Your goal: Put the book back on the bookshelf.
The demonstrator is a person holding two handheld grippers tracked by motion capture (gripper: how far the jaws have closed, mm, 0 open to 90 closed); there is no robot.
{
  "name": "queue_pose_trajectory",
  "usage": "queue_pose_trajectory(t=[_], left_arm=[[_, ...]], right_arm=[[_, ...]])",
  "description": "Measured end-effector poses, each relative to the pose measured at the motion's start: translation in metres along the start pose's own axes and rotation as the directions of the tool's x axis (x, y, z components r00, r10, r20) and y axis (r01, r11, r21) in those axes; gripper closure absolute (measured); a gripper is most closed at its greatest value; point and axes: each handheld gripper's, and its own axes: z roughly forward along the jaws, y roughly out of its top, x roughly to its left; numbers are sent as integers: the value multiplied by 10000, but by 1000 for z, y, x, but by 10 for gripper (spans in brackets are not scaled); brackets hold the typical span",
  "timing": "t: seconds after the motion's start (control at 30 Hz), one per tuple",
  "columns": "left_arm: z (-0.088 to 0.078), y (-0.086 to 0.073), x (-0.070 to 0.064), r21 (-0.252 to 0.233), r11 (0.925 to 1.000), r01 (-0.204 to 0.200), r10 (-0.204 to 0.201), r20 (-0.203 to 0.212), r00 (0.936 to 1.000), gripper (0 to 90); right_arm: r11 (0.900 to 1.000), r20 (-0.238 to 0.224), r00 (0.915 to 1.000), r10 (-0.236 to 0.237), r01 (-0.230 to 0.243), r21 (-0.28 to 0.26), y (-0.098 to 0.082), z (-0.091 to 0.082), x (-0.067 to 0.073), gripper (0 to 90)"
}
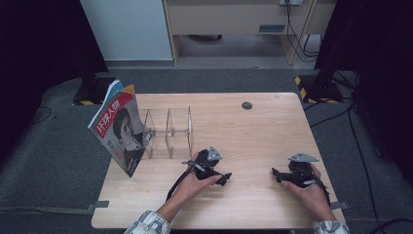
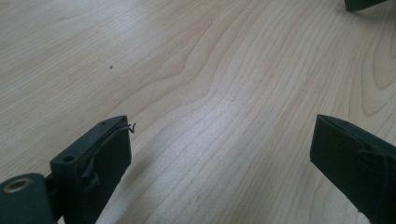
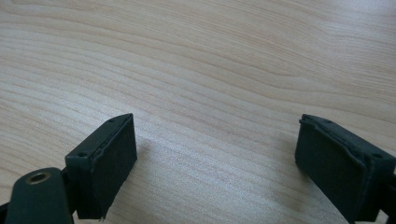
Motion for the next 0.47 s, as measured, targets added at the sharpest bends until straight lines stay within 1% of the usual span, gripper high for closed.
queue_pose_trajectory(t=[0.07,0.13,0.17,0.27,0.33,0.37,0.47], left_arm=[[1,-1,-1,-7,10000,-8,8,86,10000,47],[2,-1,-1,15,10000,-5,5,17,10000,47],[3,-1,-1,62,10000,38,-38,15,10000,48],[7,-5,-2,335,9994,-28,31,-94,10000,47],[10,-8,-5,293,9990,-333,340,-242,9991,36],[11,-8,-6,335,9986,-400,410,-303,9987,33],[11,-8,-6,341,9988,-366,376,-294,9989,23]], right_arm=[[10000,5,10000,15,-15,-6,0,0,0,132],[10000,3,10000,63,-63,8,0,0,1,131],[10000,2,10000,51,-51,2,0,0,1,131],[10000,-6,10000,42,-42,5,0,0,1,130],[10000,-6,10000,54,-54,3,0,0,1,130],[10000,-9,10000,28,-28,3,0,0,1,130],[10000,-3,10000,63,-63,3,0,0,1,129]])
